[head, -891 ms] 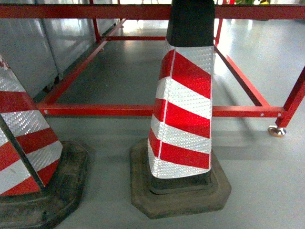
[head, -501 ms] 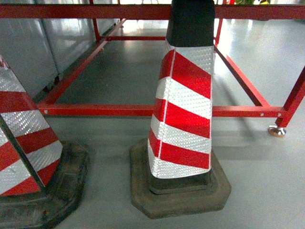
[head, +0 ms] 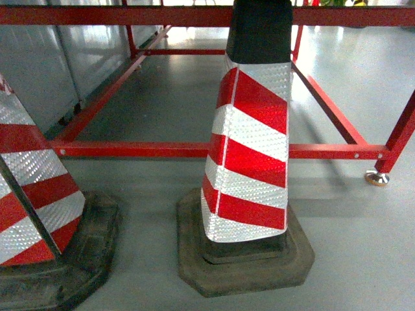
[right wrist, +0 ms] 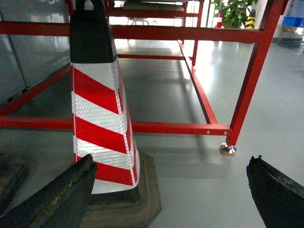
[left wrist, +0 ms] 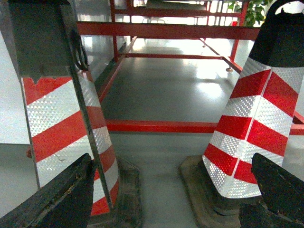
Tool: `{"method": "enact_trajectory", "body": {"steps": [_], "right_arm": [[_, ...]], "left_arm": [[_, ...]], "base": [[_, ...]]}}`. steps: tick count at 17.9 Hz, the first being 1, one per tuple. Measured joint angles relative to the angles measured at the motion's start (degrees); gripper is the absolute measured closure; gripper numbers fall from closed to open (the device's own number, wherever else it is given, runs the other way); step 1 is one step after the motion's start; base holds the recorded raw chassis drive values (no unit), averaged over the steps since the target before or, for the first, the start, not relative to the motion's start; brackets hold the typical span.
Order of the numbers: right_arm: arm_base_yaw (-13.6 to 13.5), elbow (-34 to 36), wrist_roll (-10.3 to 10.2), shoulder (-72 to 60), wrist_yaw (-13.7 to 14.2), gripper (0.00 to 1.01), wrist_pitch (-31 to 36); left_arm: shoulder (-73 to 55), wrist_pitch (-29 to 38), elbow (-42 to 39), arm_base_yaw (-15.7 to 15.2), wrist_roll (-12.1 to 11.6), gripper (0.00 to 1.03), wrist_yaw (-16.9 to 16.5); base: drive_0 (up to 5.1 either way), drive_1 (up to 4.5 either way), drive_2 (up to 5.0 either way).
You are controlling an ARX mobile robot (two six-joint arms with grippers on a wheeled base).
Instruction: Place box next to blue box on left shelf
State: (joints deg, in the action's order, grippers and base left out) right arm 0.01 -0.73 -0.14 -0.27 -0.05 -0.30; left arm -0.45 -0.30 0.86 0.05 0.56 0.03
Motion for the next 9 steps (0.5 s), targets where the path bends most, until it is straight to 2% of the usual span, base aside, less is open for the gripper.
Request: {"method": "enact_trajectory", "body": {"steps": [9], "right_arm": [[0.0, 0.0, -0.1, 0.0, 0.0, 0.03, -0.1]], "left_arm": [[0.0, 0.0, 0.0, 0.0, 0.0, 0.05, 0.0]], "base": [[0.0, 0.00, 0.0]]}}
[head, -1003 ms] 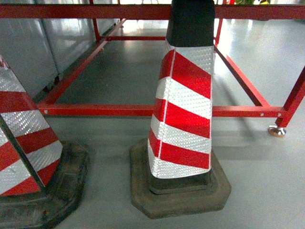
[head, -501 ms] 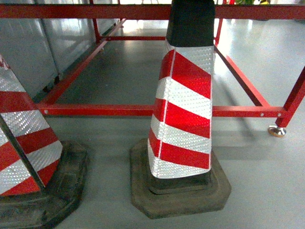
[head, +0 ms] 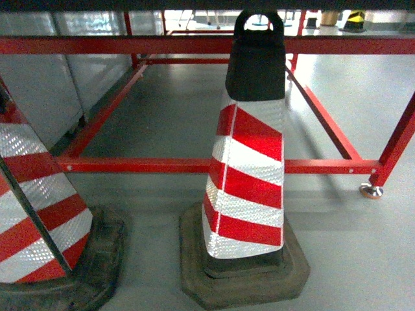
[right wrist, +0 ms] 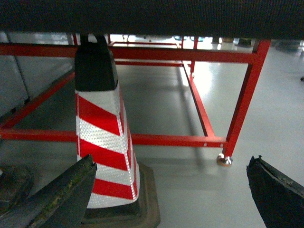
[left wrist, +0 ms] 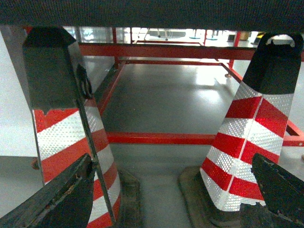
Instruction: Place box next to blue box on left shelf
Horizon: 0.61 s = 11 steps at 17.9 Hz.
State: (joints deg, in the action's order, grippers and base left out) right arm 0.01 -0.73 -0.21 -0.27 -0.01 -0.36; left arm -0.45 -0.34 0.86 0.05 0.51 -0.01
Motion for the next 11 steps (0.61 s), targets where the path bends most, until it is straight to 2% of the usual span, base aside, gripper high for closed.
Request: {"method": "enact_trajectory", "body": {"steps": [11], "right_arm": [[0.0, 0.0, 0.0, 0.0, 0.0, 0.03, 0.0]], "left_arm": [[0.0, 0.1, 0.0, 0.0, -0.2, 0.05, 0.0]], "base": [[0.0, 0.00, 0.0]]}}
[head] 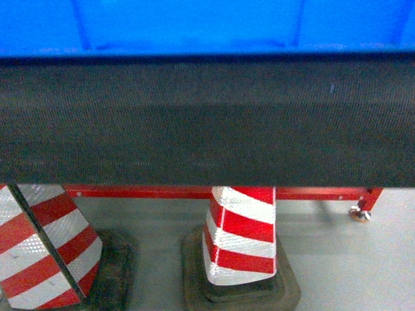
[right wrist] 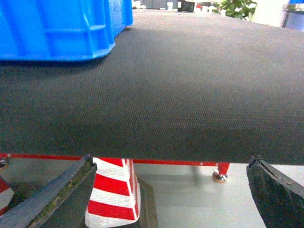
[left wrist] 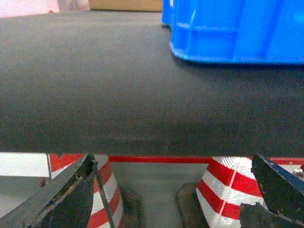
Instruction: Place box next to blue box on left shelf
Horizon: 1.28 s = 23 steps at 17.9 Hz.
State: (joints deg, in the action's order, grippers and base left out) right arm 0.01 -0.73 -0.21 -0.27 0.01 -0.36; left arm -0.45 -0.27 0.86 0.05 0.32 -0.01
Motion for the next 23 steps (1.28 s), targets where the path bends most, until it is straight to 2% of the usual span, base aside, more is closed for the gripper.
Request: {"method": "enact_trajectory", "body": {"steps": [23], "right_arm": [[0.0, 0.0, 0.1, 0.0, 0.0, 0.03, 0.1]], "left_arm": [[0.0, 0.0, 0.0, 0.0, -0.3, 0.05, 0.0]], "base": [[0.0, 0.00, 0.0]]}}
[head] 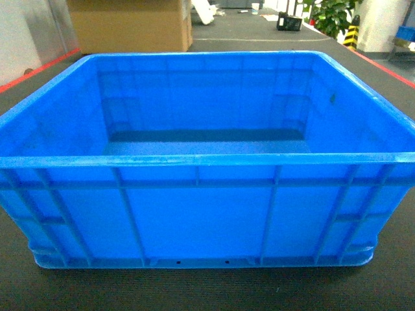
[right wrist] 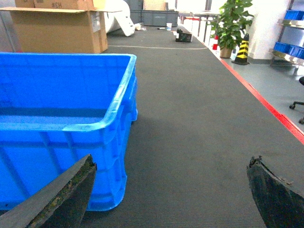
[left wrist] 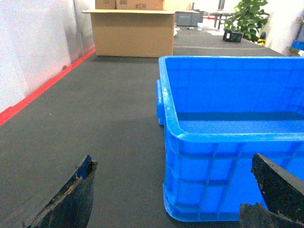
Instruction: Place box next to blue box on left shelf
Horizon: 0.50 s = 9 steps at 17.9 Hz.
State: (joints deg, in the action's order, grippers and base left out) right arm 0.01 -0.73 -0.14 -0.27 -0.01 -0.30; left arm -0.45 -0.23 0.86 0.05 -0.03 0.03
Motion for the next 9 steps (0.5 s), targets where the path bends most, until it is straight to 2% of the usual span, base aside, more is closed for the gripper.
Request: {"method": "enact_trajectory", "body": {"steps": [9], "right_arm": [[0.0, 0.0, 0.0, 0.0, 0.0, 0.03, 0.0]], "left_arm": [[0.0, 0.0, 0.0, 0.0, 0.0, 0.05, 0.0]], "base": [[0.0, 0.00, 0.0]]}}
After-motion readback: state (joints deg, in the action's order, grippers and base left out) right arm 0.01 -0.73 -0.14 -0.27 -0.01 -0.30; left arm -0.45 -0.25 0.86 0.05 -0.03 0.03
